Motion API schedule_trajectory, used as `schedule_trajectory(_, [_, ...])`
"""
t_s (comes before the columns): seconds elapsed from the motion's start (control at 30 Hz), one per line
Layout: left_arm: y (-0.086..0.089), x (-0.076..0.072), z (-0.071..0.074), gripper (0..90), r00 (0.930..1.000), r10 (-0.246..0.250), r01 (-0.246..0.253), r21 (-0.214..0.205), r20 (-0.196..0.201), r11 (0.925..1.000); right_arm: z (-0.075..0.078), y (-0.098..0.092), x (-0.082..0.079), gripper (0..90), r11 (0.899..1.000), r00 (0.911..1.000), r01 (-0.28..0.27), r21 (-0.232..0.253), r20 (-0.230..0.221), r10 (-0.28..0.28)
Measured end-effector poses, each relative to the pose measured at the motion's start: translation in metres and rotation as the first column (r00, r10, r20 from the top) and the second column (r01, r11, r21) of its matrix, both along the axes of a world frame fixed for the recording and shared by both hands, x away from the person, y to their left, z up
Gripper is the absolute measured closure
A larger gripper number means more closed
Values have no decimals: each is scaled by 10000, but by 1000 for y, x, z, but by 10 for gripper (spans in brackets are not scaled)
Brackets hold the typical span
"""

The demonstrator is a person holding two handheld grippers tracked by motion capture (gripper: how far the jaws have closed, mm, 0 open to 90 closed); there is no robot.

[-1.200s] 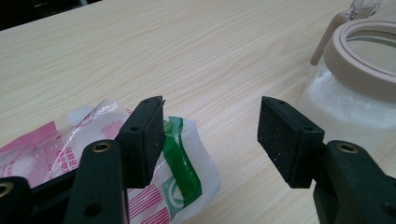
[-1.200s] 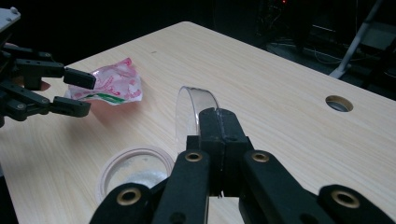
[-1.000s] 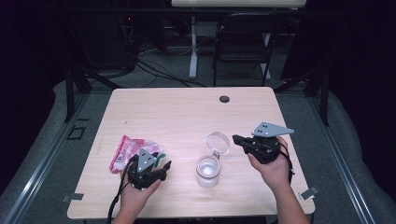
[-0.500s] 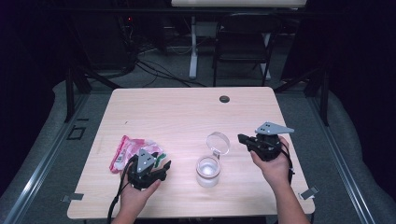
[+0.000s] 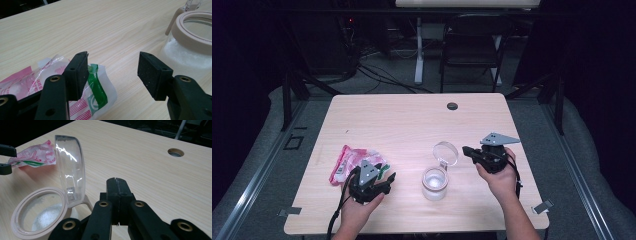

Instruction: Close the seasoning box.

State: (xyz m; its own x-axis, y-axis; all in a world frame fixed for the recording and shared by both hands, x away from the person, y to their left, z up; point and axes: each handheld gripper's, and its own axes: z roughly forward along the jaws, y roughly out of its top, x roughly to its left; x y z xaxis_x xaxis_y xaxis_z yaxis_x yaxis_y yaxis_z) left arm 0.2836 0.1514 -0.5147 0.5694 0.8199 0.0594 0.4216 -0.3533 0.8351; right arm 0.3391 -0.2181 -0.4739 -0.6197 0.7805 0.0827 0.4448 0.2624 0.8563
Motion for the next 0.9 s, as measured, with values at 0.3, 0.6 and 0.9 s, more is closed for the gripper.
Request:
schedule_trajectory(0.3, [-1,-1,1,414,10000,-47,47,-50,44,10000,3,8,-4,900,9995,9994,-318,-58,98,319])
schedule_trajectory(0.6, [-3,-1,1,414,9999,-126,126,-82,51,9999,2,13,-6,900,9988,9988,-478,-130,100,479])
schedule_trajectory(0.9, [-3,-1,1,414,9999,-139,139,-13,64,9999,3,15,-7,900,9986,9986,-520,-135,117,522])
